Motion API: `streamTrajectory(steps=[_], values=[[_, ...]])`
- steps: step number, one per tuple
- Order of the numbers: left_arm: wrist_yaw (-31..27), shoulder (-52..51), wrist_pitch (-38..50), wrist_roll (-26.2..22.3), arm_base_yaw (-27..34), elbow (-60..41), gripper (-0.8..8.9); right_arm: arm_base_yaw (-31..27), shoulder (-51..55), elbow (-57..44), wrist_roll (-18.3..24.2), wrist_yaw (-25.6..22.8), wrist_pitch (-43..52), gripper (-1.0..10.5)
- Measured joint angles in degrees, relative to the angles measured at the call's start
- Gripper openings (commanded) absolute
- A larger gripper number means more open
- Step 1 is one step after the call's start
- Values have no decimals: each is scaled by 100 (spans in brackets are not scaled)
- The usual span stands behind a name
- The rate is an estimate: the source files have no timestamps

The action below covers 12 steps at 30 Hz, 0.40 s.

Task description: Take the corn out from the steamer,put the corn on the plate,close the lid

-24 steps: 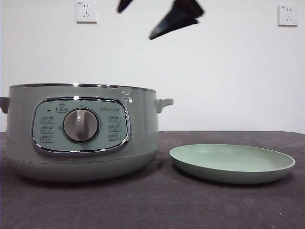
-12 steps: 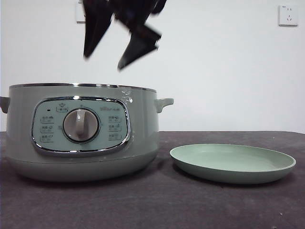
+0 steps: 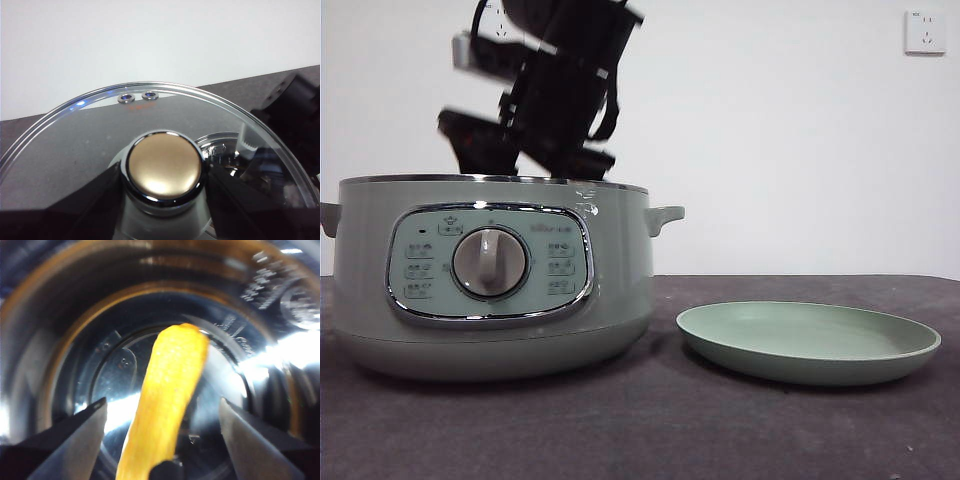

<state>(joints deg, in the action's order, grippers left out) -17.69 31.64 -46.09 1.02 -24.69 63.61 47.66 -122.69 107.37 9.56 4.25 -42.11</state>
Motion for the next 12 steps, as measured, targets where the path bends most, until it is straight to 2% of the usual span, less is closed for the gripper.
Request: streamTrajectory(steps=[3,8,12], values=[[0,13,-83,-2,0,0,-12,0,-170,0,13,-2,-7,341],[2,63,-227,0,0,0,-12,-7,-262,0,13,-35,-2,-12],[4,79,-280,0,0,0,-12,20,-262,0,4,-37,59,-16]])
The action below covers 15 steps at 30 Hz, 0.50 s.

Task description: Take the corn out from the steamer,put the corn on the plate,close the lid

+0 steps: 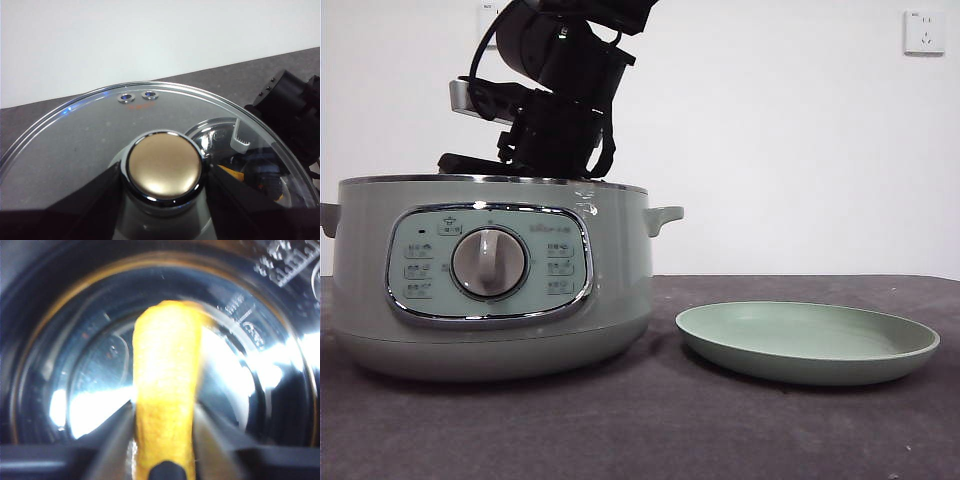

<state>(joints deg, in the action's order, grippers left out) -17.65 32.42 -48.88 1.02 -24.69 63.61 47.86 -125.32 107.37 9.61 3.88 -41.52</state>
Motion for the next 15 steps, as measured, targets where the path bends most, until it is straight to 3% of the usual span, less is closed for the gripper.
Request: streamTrajectory(steps=[7,12,15], values=[[0,33,-13,0,0,0,-12,13,249,0,-127,0,-140,-16],[0,269,61,0,0,0,-12,-13,1075,0,-186,-33,-498,-16],[13,527,210,-2,2,0,-12,-79,1593,28,-219,-304,-894,-16]])
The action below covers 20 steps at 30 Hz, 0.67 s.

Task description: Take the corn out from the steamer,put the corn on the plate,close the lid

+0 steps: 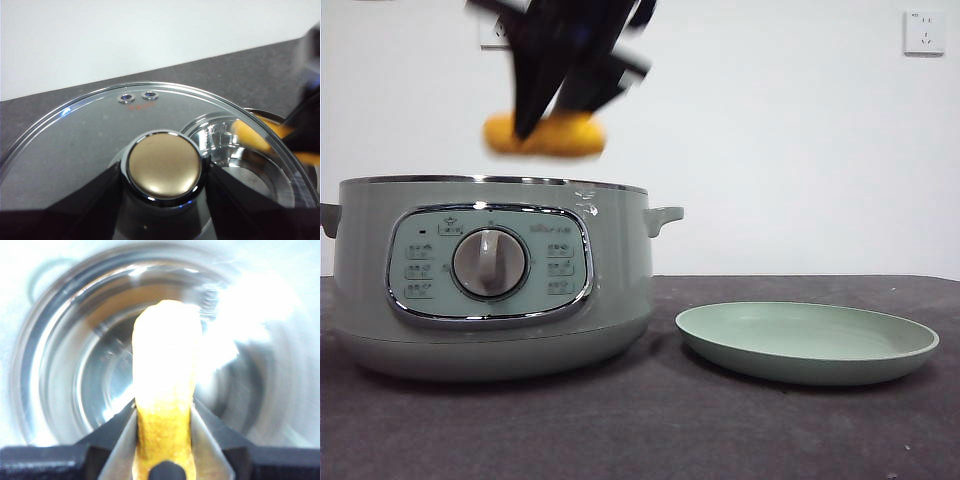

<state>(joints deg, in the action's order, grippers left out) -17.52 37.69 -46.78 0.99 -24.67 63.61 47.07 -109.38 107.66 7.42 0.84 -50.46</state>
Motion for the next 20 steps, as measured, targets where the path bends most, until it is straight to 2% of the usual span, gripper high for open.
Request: streamTrajectory(steps=[4,8,13,20], values=[[70,396,264,-20,0,0,-12,-234,468,11,-151,-391,-737,-16],[422,686,457,-52,-2,0,-12,-584,732,11,-450,-437,-1591,-16],[802,1045,837,-57,-2,0,-12,-951,831,9,-802,-986,-2573,-16],[1067,1309,957,-57,-4,0,-12,-1235,898,-680,-1244,-1178,-2721,-16]])
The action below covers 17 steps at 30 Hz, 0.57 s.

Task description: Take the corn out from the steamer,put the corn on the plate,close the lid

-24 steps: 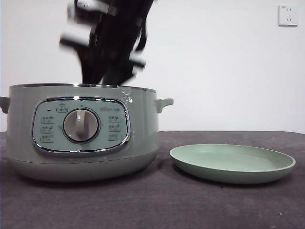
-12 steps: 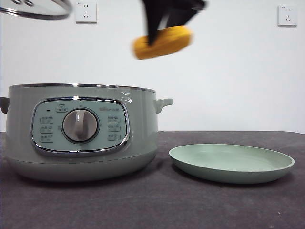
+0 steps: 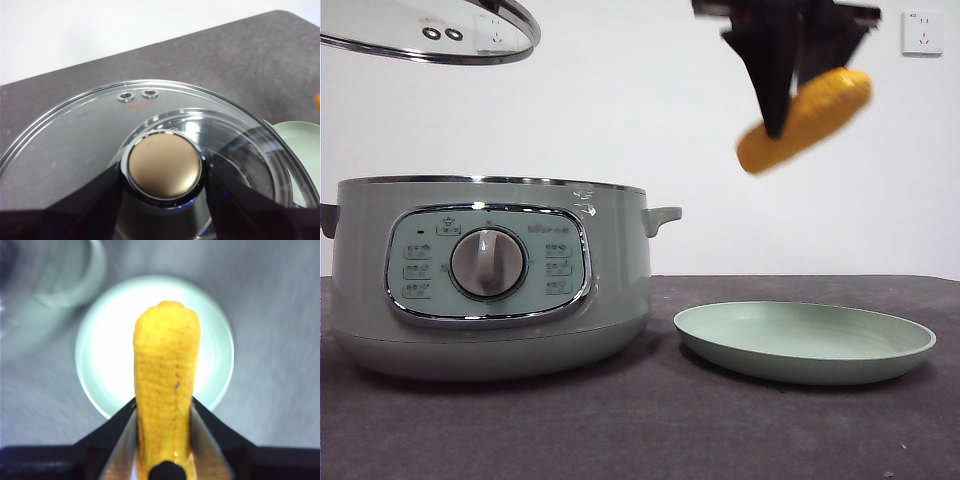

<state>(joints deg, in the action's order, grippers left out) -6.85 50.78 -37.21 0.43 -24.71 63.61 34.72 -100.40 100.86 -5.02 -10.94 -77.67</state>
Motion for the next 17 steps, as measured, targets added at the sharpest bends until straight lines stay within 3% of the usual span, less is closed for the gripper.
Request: streamTrajectory(steps=[4,17], values=[[-4,66,2,0,0,0,-12,9,166,-756,-109,0,457,-16],[-4,70,2,0,-2,0,-12,-4,350,-3348,-192,2,3654,-16]])
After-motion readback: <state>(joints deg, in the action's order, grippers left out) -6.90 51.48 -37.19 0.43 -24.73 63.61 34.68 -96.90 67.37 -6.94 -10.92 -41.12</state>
